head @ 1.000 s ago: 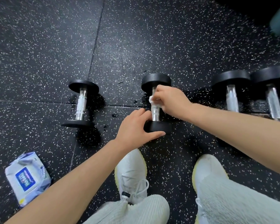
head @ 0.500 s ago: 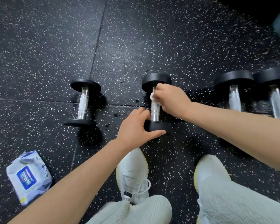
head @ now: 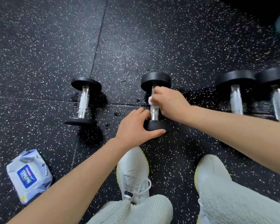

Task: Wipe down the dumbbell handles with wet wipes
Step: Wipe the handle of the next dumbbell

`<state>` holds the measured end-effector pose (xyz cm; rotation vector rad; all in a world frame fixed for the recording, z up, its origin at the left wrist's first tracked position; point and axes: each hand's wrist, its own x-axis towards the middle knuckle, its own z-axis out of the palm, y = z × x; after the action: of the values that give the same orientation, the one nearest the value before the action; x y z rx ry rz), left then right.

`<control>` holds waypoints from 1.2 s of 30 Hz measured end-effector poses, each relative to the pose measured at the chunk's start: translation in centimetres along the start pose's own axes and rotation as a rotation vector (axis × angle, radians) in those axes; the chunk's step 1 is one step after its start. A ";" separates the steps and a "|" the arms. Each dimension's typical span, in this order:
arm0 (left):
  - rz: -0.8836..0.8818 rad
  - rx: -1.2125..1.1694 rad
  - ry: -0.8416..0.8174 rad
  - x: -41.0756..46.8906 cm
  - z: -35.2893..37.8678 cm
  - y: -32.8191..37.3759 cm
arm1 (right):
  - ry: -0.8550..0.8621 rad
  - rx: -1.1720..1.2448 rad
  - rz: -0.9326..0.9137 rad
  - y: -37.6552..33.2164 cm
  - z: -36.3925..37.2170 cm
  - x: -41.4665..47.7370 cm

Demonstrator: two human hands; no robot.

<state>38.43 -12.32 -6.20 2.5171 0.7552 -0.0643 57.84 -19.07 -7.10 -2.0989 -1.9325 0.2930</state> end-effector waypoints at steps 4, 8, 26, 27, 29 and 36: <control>-0.001 -0.019 -0.001 0.0 0.0 -0.2 | -0.135 0.104 -0.153 -0.6 0.3 -2.3; 0.003 0.010 -0.009 0.2 -0.1 -0.1 | -0.094 0.051 -0.114 0.8 -0.1 -0.4; -0.014 0.012 -0.017 0.1 -0.3 -0.6 | -0.019 -0.172 0.078 1.0 -0.4 2.8; -0.011 0.004 -0.017 0.1 -0.3 -0.6 | -0.010 -0.195 0.083 0.6 -0.2 2.6; 0.000 -0.014 -0.011 0.0 -0.1 -0.6 | -0.029 -0.209 0.015 -0.3 0.3 1.2; 0.001 0.004 -0.008 -0.3 -0.1 -0.8 | -0.097 -0.226 -0.137 0.1 0.2 0.2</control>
<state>37.79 -11.85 -6.46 2.5190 0.7513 -0.0761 57.90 -18.88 -7.36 -2.1073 -2.2478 0.1568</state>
